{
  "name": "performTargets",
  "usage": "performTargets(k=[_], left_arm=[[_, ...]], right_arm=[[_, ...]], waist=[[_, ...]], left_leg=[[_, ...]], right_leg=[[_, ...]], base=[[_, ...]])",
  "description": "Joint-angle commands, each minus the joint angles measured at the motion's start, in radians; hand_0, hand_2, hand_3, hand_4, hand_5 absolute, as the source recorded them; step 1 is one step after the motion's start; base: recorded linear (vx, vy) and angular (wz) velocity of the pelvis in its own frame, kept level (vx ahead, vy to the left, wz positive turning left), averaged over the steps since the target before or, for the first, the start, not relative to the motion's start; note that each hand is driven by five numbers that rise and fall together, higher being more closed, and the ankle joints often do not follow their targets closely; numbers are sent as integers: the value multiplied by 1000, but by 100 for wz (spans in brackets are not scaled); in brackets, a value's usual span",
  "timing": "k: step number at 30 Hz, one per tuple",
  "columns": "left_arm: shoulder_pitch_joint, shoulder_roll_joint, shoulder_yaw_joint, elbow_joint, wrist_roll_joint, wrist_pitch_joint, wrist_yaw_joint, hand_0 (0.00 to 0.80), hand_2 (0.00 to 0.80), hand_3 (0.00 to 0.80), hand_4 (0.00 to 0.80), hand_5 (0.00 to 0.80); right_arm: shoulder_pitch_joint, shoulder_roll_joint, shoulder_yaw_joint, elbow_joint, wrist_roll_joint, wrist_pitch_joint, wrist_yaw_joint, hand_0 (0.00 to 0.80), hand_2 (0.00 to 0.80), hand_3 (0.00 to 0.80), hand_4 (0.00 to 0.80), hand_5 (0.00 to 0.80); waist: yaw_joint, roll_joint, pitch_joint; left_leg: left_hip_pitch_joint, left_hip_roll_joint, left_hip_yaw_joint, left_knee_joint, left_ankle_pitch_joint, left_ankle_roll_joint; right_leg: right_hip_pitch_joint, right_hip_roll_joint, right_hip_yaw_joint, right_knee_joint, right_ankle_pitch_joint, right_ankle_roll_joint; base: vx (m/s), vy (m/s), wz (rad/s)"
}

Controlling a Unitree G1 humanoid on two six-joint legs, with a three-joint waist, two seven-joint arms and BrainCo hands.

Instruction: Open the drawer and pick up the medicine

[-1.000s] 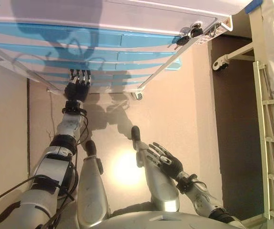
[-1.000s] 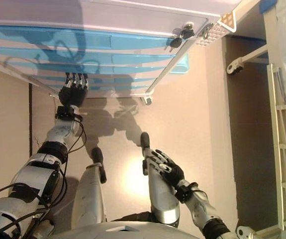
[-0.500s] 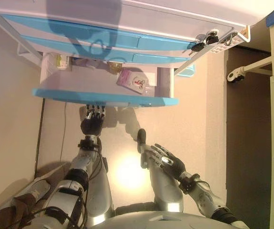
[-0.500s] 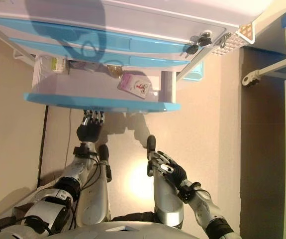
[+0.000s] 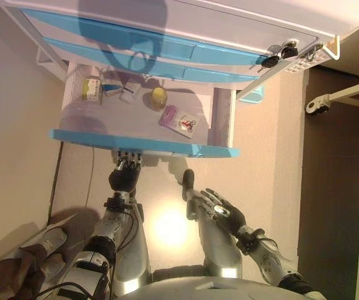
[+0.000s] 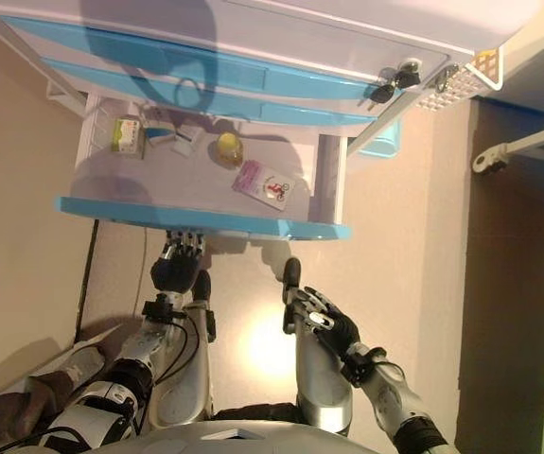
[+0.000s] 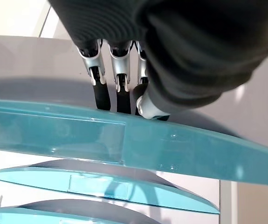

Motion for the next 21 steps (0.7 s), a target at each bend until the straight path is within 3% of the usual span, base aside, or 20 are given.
performTargets(k=[1, 11, 13, 21], left_arm=[[123, 12, 37, 42, -8, 20, 62, 800, 800, 800, 800, 800], [226, 11, 18, 49, 51, 85, 108, 800, 800, 800, 800, 800], [242, 12, 17, 47, 74, 100, 121, 0, 0, 0, 0, 0], [235, 28, 13, 59, 86, 130, 191, 0, 0, 0, 0, 0]], right_arm=[[117, -20, -14, -84, -16, -10, 21, 0, 0, 0, 0, 0], [150, -29, -36, -79, -20, -33, 37, 0, 0, 0, 0, 0], [156, -30, -38, -80, -19, -34, 37, 0, 0, 0, 0, 0], [158, -35, -47, -69, -23, -23, 43, 0, 0, 0, 0, 0]], waist=[[18, 15, -19], [39, 35, -19], [42, 37, -19], [38, 46, -20]], left_leg=[[-30, -37, 4, -2, 51, 80], [-42, -48, -13, 6, 55, 82], [-43, -49, -17, 12, 54, 82], [-36, -48, -16, 14, 57, 83]], right_leg=[[29, 43, -39, 113, -74, -23], [15, 38, -56, 138, -84, -31], [14, 39, -58, 143, -87, -32], [15, 39, -56, 155, -93, -33]], base=[[13, 2, 4], [17, 5, 9], [31, -11, 14], [12, 18, 2]])
